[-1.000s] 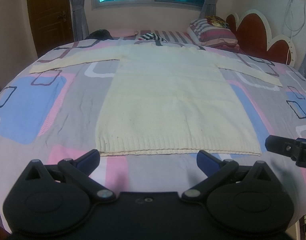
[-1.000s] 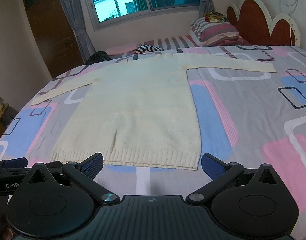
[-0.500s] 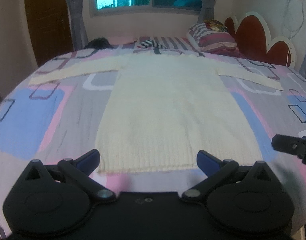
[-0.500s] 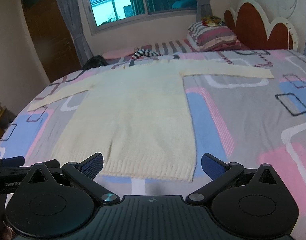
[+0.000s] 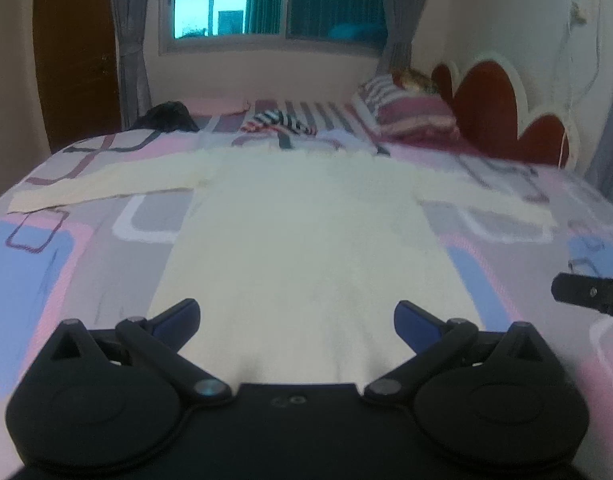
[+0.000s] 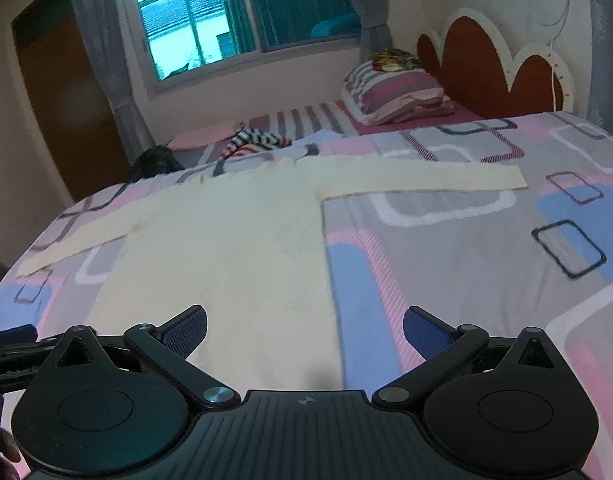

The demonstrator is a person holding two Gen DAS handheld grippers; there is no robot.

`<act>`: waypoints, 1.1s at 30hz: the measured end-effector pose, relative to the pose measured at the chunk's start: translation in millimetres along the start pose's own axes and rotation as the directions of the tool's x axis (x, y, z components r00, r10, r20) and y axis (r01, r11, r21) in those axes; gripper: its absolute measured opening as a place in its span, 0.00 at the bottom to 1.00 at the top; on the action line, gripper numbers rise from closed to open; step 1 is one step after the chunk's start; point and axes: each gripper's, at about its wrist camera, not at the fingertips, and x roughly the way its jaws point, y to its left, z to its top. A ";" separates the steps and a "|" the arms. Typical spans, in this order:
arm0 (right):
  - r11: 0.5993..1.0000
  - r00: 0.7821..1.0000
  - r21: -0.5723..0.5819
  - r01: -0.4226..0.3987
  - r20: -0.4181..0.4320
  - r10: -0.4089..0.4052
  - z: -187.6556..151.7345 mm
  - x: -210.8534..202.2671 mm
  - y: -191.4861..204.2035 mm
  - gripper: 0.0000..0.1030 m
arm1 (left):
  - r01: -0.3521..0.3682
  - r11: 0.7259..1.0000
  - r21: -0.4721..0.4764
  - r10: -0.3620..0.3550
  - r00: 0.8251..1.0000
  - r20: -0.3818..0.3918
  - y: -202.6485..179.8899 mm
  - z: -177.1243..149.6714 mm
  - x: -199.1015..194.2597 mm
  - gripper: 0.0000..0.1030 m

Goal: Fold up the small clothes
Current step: 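Move both tools toward the sweater's sleeves, right tool reaching its sleeve cuff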

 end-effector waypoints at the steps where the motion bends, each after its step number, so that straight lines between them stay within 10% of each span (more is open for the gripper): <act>1: 1.000 1.000 0.002 0.002 0.003 -0.002 4.8 4.3 -3.9 1.00 | 0.003 1.000 -0.008 -0.003 1.000 -0.001 0.2 4.6 6.1 0.99; 16: 0.993 0.991 0.053 0.106 0.077 -0.109 77.8 96.9 -66.2 1.00 | -0.055 0.997 0.052 0.059 0.996 -0.068 6.9 63.0 104.7 1.00; 33: 0.966 0.957 0.112 0.235 0.145 -0.250 125.3 176.9 -153.4 1.00 | -0.075 0.991 -0.114 0.070 0.996 -0.049 35.4 86.7 177.9 1.00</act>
